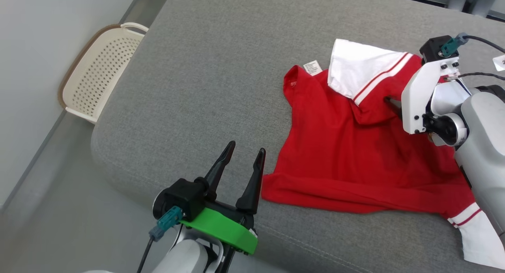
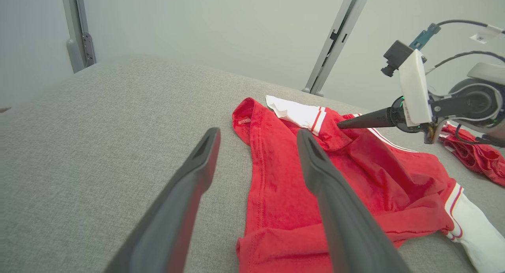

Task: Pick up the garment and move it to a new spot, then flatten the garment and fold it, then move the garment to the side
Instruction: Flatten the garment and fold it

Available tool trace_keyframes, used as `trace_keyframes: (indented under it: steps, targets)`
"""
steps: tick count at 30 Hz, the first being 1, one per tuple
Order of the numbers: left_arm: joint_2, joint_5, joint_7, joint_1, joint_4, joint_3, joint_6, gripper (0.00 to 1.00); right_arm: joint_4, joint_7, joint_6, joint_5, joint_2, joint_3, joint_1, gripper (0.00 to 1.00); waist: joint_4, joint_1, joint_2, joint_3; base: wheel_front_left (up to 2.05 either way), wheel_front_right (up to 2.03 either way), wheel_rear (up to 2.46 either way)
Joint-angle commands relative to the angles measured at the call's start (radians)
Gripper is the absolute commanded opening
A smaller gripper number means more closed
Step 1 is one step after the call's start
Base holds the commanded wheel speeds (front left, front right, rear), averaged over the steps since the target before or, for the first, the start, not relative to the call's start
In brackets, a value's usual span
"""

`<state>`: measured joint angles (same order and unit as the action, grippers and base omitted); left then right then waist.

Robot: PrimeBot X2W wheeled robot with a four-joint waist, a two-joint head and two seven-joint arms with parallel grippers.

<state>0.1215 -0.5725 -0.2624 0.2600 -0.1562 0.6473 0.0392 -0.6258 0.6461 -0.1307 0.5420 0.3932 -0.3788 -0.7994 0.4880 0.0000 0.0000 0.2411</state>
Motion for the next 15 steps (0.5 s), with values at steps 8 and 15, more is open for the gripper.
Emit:
trace_keyframes:
  steps: [8, 15]
  targets:
    - [-0.038, 0.033, -0.003, 0.000, -0.002, -0.026, -0.030, 1.00, -0.105, 0.024, 0.000, -0.038, 0.025, -0.088, -0.085, 0.00, 0.071, 0.0000, 0.0000, 0.061, 0.00, 0.00, 0.00]
    - [-0.057, 0.054, -0.003, -0.013, -0.010, -0.053, -0.044, 1.00, -0.206, -0.093, 0.000, -0.092, 0.036, -0.030, -0.154, 0.00, 0.065, 0.0000, 0.0000, 0.074, 0.00, 0.00, 0.00]
